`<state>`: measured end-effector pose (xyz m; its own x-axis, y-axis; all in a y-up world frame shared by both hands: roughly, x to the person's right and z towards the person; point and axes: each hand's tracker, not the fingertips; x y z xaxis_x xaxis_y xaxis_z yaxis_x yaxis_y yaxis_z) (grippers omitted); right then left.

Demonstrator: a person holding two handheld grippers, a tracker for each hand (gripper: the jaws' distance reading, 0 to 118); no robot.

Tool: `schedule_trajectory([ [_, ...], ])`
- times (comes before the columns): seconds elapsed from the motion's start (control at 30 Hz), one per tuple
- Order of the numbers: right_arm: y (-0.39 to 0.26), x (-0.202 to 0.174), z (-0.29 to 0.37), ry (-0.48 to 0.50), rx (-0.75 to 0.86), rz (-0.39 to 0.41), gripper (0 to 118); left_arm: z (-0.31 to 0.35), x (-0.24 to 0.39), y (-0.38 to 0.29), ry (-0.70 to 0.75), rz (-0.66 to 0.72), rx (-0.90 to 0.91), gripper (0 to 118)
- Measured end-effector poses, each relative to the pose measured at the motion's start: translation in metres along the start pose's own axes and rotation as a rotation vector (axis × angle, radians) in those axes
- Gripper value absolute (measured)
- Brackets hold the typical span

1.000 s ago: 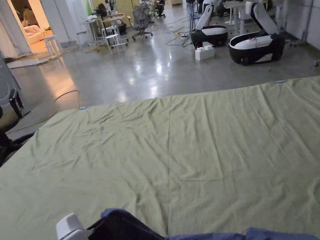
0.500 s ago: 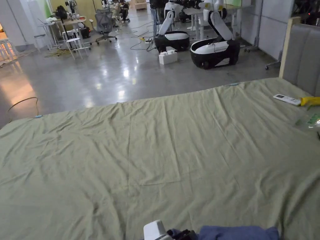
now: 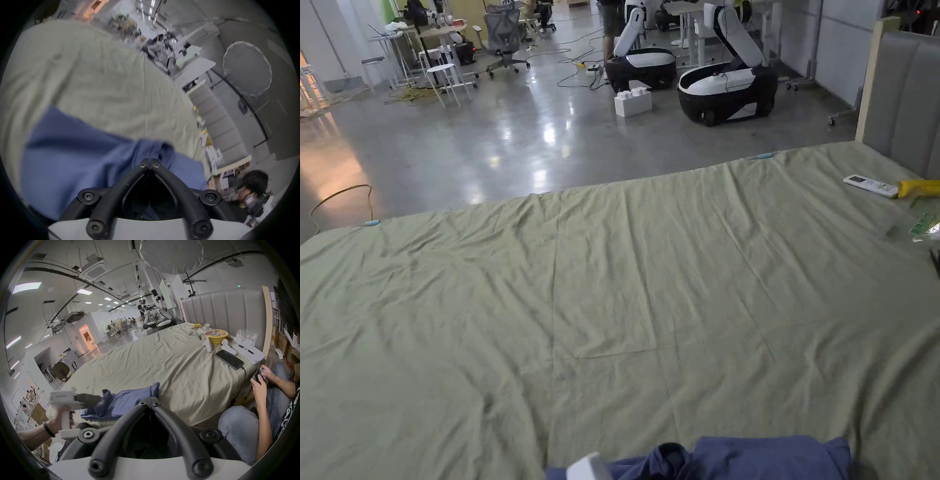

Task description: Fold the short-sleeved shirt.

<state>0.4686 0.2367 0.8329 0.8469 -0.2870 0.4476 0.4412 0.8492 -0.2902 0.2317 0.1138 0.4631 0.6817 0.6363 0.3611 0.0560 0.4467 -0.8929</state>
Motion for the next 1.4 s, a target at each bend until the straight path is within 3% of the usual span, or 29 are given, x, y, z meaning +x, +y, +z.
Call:
schedule_trajectory([
  [0.07, 0.001, -0.006, -0.002, 0.017, -0.002, 0.019, 1, -0.031, 0.007, -0.015, 0.06, -0.106, -0.101, 0],
  [0.13, 0.005, -0.017, -0.002, 0.037, -0.005, 0.04, 1, -0.033, 0.014, -0.021, 0.094, -0.208, -0.053, 0],
  [0.23, 0.003, -0.023, -0.006, 0.059, -0.019, 0.08, 1, 0.0, 0.006, 0.005, 0.011, -0.074, -0.056, 1],
  [0.3, 0.003, -0.024, -0.011, 0.069, -0.03, 0.079, 1, 0.044, -0.01, 0.024, -0.018, -0.04, 0.093, 24],
  [0.33, 0.002, -0.024, -0.014, 0.076, -0.035, 0.073, 1, 0.066, -0.023, 0.035, -0.035, -0.014, 0.154, 47],
  [0.43, -0.001, -0.025, -0.025, 0.103, -0.048, 0.038, 1, 0.106, -0.075, 0.056, -0.075, 0.143, 0.189, 57],
  [0.47, -0.001, -0.026, -0.029, 0.105, -0.052, 0.038, 1, 0.111, -0.091, 0.06, -0.068, 0.174, 0.18, 89],
  [0.5, 0.0, -0.028, -0.031, 0.105, -0.052, 0.041, 1, 0.115, -0.109, 0.062, -0.072, 0.212, 0.161, 103],
  [0.53, 0.002, -0.032, -0.032, 0.106, -0.049, 0.047, 1, 0.116, -0.126, 0.062, -0.093, 0.249, 0.137, 105],
  [0.67, 0.006, -0.038, -0.033, 0.124, -0.038, 0.039, 1, 0.089, -0.159, 0.057, -0.133, 0.317, 0.03, 104],
  [0.7, 0.006, -0.039, -0.033, 0.124, -0.038, 0.039, 1, 0.08, -0.155, 0.051, -0.162, 0.331, 0.009, 99],
  [0.73, 0.006, -0.041, -0.033, 0.119, -0.037, 0.042, 1, 0.076, -0.154, 0.048, -0.195, 0.323, 0.037, 87],
  [0.77, 0.006, -0.041, -0.032, 0.114, -0.037, 0.043, 1, 0.072, -0.153, 0.049, -0.214, 0.326, 0.044, 60],
  [0.83, 0.004, -0.038, -0.031, 0.109, -0.04, 0.039, 1, 0.057, -0.153, 0.05, -0.133, 0.34, -0.005, 21],
  [0.87, 0.003, -0.038, -0.03, 0.107, -0.041, 0.032, 1, 0.053, -0.153, 0.05, -0.104, 0.311, -0.032, 16],
  [1.0, 0.0, -0.04, -0.026, 0.092, -0.054, 0.023, 1, 0.067, -0.151, 0.054, -0.17, 0.335, -0.003, 12],
  [1.17, 0.0, -0.039, -0.025, 0.094, -0.061, 0.02, 1, 0.127, -0.16, 0.067, -0.224, 0.339, 0.164, 12],
  [1.4, 0.002, -0.042, -0.045, 0.154, -0.073, 0.017, 1, 0.246, -0.157, 0.101, 0.047, 0.172, 0.331, 12],
])
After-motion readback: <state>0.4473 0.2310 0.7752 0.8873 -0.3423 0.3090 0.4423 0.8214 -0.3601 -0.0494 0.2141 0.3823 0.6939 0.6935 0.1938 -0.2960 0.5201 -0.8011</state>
